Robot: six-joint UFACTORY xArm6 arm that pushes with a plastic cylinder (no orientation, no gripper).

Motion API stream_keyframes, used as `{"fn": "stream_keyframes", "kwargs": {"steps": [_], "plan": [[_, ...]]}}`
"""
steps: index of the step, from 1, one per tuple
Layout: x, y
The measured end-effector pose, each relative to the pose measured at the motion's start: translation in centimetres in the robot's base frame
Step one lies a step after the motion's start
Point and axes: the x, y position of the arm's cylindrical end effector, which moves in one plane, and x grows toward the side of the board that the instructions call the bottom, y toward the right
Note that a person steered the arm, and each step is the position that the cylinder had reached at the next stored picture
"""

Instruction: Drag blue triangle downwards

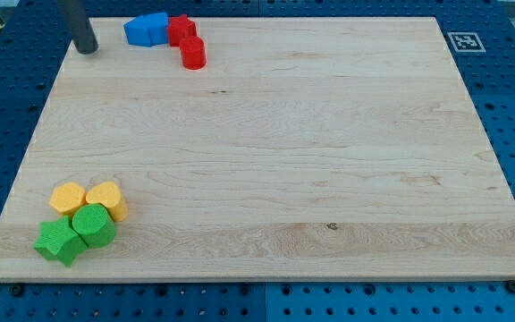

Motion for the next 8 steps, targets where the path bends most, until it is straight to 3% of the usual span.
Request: {"fn": "stream_keyframes", "kwargs": {"steps": [3, 8], "plan": [[-5.1, -1.0], [-5.5, 4.5]]}}
